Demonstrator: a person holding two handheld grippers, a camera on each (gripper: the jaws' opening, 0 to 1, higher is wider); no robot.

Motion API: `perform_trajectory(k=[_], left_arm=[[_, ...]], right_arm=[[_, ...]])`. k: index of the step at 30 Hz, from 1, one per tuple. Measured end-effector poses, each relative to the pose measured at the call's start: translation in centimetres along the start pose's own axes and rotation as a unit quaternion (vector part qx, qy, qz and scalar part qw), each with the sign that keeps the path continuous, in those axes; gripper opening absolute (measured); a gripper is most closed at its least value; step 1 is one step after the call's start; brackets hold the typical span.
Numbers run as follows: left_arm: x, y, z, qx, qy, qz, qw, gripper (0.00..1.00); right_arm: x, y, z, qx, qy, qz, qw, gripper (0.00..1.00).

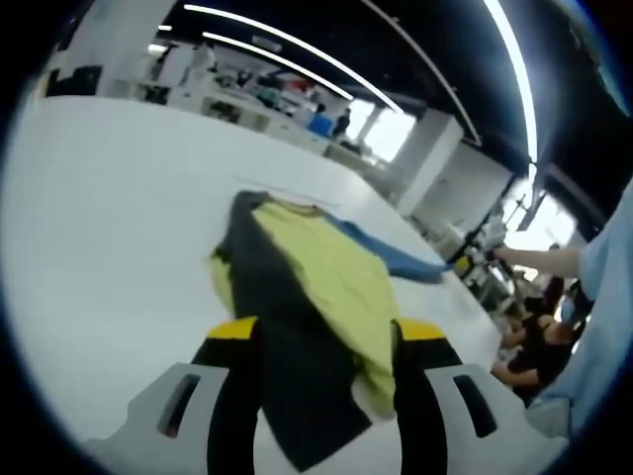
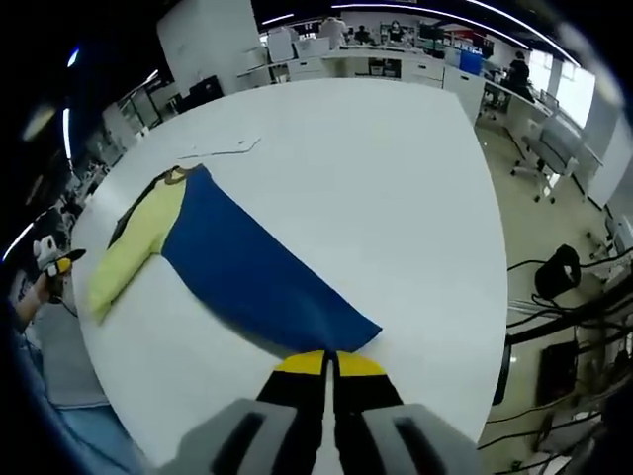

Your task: Fold the garment on the visible template until the final outline fits inside the template.

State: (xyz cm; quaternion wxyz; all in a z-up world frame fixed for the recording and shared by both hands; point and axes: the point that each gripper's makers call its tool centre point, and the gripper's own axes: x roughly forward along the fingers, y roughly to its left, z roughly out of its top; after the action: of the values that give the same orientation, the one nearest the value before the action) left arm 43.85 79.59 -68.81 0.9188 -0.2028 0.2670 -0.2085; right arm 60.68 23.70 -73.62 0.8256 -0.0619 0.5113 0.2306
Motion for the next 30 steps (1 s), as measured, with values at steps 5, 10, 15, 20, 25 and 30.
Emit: perform_trajectory(k=[5,10,15,20,25,30], left_arm=[[-0.1,0.2,0.0,0.0,0.001,0.003,1.0,0.49],[-0.2,0.4,-0.1,-0.002,0.002,0.005,1.0,0.49],[-0.3,0.5,-0.2,-0.002,0.001,0.006,1.0,0.49],[-0.4,0.5,-0.3,-0.001,0.002,0.007,1.0,0.49],[-0.5,0.6,-0.3,-0.002,0.002,0.01,0.9999,0.49],[-0.7,0.6,-0.4,-0.003,0.004,0.012,0.9999,0.49]], right_arm=[[0.4,-0.1,-0.7,0.002,0.017,0.001,0.9999,0.0],[0.8,-0.2,-0.9,0.007,0.018,-0.001,0.9998,0.0],[0.8,0.0,-1.2,0.009,0.027,0.0,0.9996,0.0],[1.2,0.0,-1.9,0.021,0.036,0.0,0.9991,0.0],[2.2,-0.6,-2.9,0.029,0.043,-0.002,0.9986,0.0],[2.1,-0.4,-3.1,0.032,0.043,0.0,0.9986,0.0]])
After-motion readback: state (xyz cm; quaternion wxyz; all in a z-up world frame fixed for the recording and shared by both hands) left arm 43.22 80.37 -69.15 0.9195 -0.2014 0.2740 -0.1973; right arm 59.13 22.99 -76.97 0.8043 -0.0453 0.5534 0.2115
